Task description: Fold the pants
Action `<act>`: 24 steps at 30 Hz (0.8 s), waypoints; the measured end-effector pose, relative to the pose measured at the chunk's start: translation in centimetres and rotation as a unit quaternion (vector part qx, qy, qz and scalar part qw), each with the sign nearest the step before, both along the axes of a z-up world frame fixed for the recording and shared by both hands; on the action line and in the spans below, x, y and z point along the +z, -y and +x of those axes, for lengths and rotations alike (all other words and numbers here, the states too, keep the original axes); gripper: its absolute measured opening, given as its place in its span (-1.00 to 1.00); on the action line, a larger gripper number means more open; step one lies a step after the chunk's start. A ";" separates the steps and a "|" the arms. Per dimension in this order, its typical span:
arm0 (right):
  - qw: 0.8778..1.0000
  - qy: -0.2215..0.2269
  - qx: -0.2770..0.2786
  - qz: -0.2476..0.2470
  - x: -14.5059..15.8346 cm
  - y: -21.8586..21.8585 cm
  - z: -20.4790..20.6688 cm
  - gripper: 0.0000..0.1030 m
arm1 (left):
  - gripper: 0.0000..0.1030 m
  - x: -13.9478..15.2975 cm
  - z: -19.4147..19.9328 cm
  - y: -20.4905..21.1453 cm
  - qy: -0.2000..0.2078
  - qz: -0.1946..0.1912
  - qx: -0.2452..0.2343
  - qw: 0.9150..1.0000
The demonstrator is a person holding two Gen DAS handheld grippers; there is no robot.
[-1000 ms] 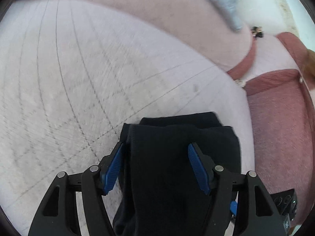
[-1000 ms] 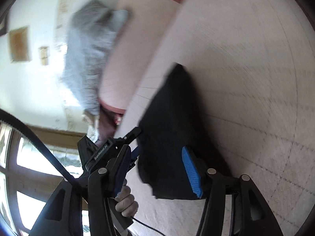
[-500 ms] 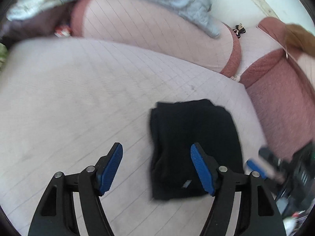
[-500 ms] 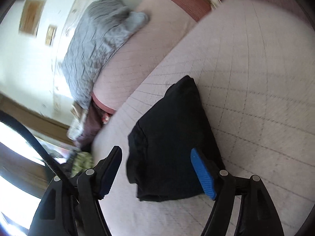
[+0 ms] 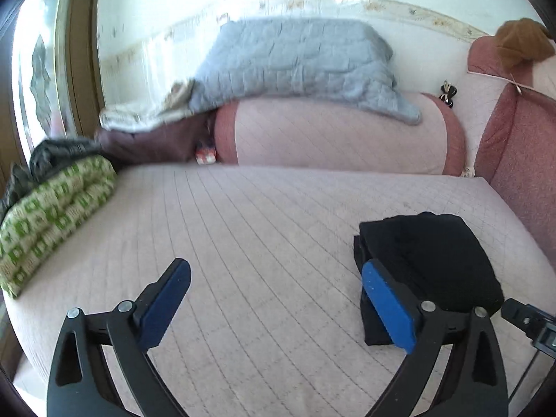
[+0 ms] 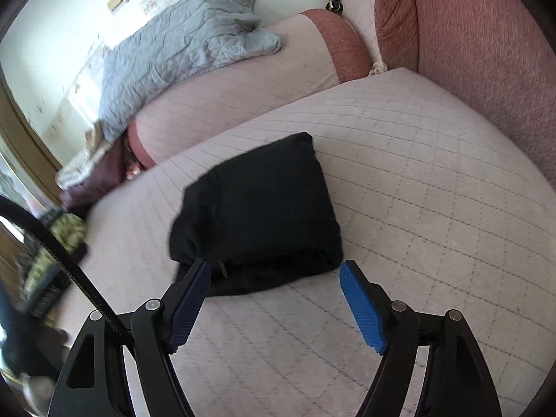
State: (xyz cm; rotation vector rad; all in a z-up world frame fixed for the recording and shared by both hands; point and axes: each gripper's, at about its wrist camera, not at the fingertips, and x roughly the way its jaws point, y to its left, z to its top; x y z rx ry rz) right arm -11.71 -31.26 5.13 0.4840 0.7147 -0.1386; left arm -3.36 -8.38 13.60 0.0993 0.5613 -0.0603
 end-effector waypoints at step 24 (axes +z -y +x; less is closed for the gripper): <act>0.998 -0.022 0.057 -0.024 -1.6 -2.5 2.4 0.67 | 0.93 -5.7 1.5 1.7 -0.170 -0.044 -0.061 0.983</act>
